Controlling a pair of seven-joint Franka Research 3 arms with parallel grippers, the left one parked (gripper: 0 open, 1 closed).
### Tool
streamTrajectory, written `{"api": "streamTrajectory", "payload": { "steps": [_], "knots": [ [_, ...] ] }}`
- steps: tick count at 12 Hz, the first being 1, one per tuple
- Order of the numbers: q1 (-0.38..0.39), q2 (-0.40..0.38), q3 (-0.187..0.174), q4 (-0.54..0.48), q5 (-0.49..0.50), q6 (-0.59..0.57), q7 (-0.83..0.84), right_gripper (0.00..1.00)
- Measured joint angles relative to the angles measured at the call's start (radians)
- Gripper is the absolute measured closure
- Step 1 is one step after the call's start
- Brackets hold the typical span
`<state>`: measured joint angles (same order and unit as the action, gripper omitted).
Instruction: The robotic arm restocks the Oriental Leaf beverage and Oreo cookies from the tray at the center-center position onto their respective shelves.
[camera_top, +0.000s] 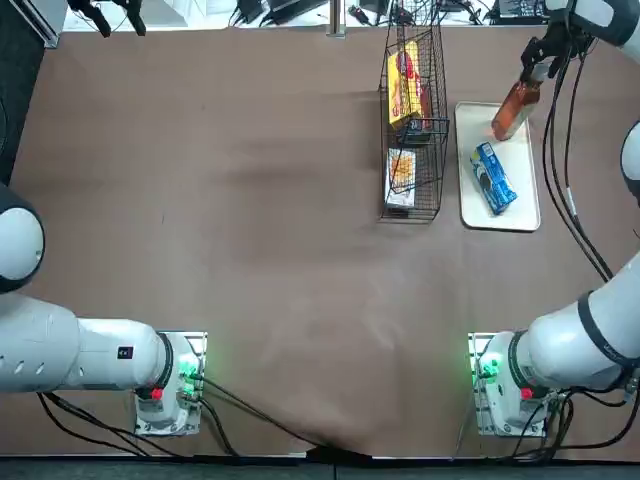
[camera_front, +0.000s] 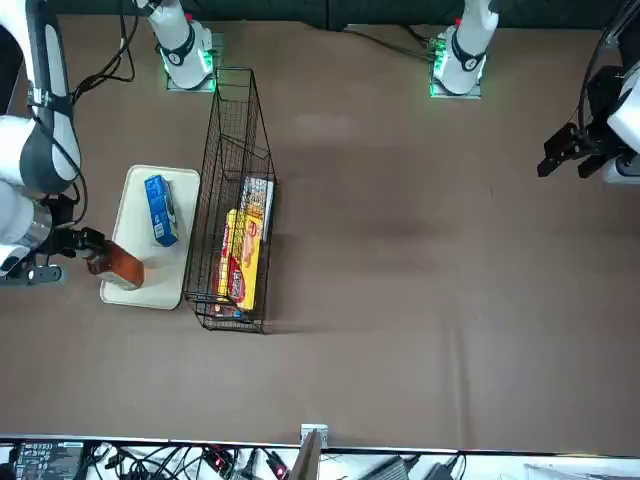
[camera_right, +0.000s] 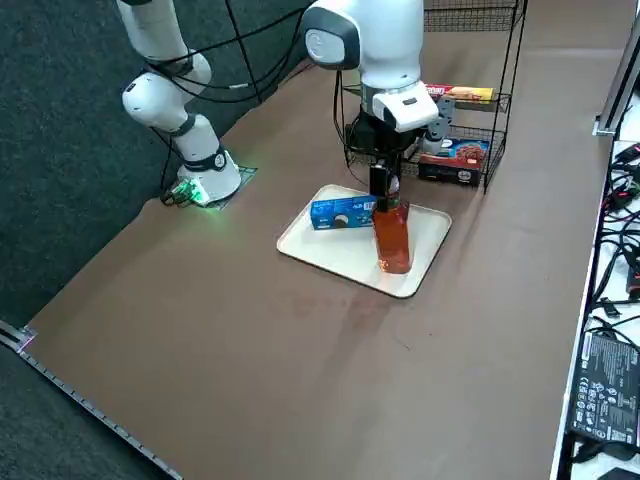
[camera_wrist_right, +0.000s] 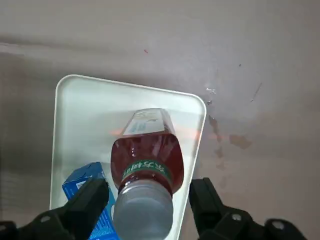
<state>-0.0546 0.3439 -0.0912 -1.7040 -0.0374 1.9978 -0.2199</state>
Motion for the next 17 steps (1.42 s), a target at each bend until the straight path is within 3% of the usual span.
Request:
{"api": "streamTrajectory", "payload": {
  "steps": [3,10,11,12,14,17],
  "knots": [
    [0.000,-0.002,0.000,-0.006,0.002,0.009,0.000,0.01],
    [0.000,-0.002,0.000,-0.015,0.024,0.015,0.000,0.19],
    [0.000,-0.002,0.000,-0.015,0.024,0.015,0.000,0.27],
    [0.000,-0.002,0.000,-0.015,0.024,0.015,0.000,0.27],
    [-0.001,-0.004,-0.001,-0.015,0.024,0.015,0.000,0.42],
    [-0.003,-0.004,-0.001,-0.015,0.026,0.015,0.000,0.42]
  ]
}}
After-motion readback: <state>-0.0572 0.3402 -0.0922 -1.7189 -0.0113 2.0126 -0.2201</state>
